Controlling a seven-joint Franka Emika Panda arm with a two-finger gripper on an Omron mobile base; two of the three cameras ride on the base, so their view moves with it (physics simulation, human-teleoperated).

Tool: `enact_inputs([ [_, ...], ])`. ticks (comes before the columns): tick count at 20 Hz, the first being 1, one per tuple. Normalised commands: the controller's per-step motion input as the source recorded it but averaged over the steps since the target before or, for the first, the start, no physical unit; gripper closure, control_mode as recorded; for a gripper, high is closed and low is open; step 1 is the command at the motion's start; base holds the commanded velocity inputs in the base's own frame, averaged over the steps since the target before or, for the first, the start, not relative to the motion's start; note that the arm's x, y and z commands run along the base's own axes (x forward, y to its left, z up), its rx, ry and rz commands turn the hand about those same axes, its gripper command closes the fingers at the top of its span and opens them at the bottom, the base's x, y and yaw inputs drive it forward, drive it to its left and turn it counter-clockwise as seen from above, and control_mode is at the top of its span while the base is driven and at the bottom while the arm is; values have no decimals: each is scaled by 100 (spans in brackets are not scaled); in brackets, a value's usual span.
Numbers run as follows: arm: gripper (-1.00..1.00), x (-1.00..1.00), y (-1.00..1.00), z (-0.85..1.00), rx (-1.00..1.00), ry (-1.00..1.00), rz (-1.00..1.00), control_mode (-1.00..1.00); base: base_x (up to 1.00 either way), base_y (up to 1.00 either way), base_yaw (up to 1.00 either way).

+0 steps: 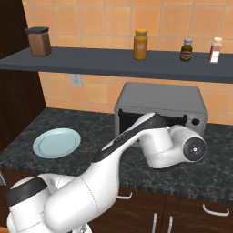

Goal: Pick up the kebab skewer and baguette bread, and place them inside the toaster oven. Close the toaster oven door and start by setting the timer.

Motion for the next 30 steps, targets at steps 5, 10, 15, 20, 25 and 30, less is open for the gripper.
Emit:
enact_inputs([
  [5, -100, 3, -25, -62, -30, -21, 14, -100, 0, 0, 0],
  [10, -100, 26, -16, -51, -23, -10, 4, -100, 0, 0, 0],
  [15, -100, 19, -36, -12, -9, -3, 4, -100, 0, 0, 0],
  [20, -100, 28, -5, -20, -8, -3, 0, -100, 0, 0, 0],
  [25, -100, 14, -9, -11, -1, -17, 0, -100, 0, 0, 0],
  [30, -100, 20, -5, -1, 0, -23, 0, -100, 0, 0, 0],
])
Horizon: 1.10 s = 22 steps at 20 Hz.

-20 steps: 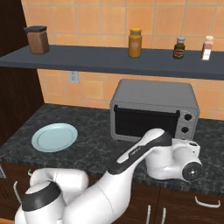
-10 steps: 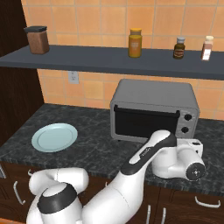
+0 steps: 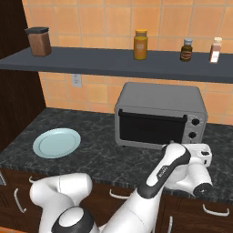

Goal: Pick up the kebab skewer and baguette bread, and place them inside the toaster oven. Close the toaster oven door and start by setting the timer.

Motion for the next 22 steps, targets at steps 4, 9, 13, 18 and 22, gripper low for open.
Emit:
enact_inputs([
  [4, -100, 37, -11, 0, -2, -8, 0, -100, 0, 0, 0],
  [9, -100, 23, -34, 0, 0, -3, 0, -100, 0, 0, 0],
  [13, -100, 15, -26, -7, 0, -10, 0, -100, 0, 0, 0],
  [18, -100, 2, -8, -15, 0, -16, 0, -100, 0, 0, 0],
  [22, -100, 19, 19, -20, -1, -3, 0, -100, 0, 0, 0],
])
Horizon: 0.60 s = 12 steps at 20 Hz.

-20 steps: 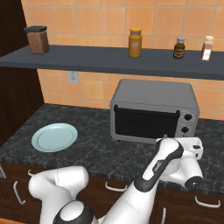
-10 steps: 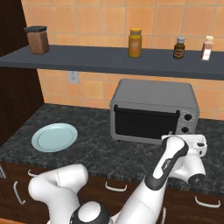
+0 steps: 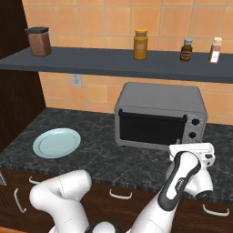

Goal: Pick up the kebab skewer and baguette bread, and place them inside the toaster oven. Close the toaster oven door and start by setting the timer.

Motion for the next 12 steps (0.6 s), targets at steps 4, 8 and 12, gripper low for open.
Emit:
enact_inputs([
  [4, -100, 32, 0, -4, 0, 0, 2, -100, 0, 0, 0],
  [8, -100, 18, -7, -1, 0, 0, 2, -100, 0, 0, 0],
  [12, -100, 10, -18, -6, 0, 0, 1, -100, 0, 0, 0],
])
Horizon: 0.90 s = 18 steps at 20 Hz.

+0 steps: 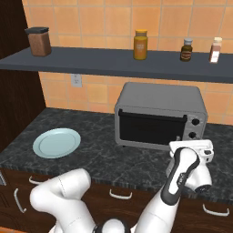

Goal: Pick up the kebab skewer and baguette bread, and place them inside the toaster oven. Close the toaster oven door and start by setting the timer.

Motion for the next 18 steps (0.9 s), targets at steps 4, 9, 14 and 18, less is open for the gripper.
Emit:
enact_inputs([
  [4, -100, 20, -18, -8, 0, 0, 1, -100, 0, 0, 0],
  [9, -100, 23, -7, -9, 0, 0, 1, -100, 0, 0, 0],
  [14, -100, 12, -18, -10, 0, 0, 1, -100, 0, 0, 0],
  [18, -100, 7, -24, -11, 0, 0, 0, -100, 0, 0, 0],
])
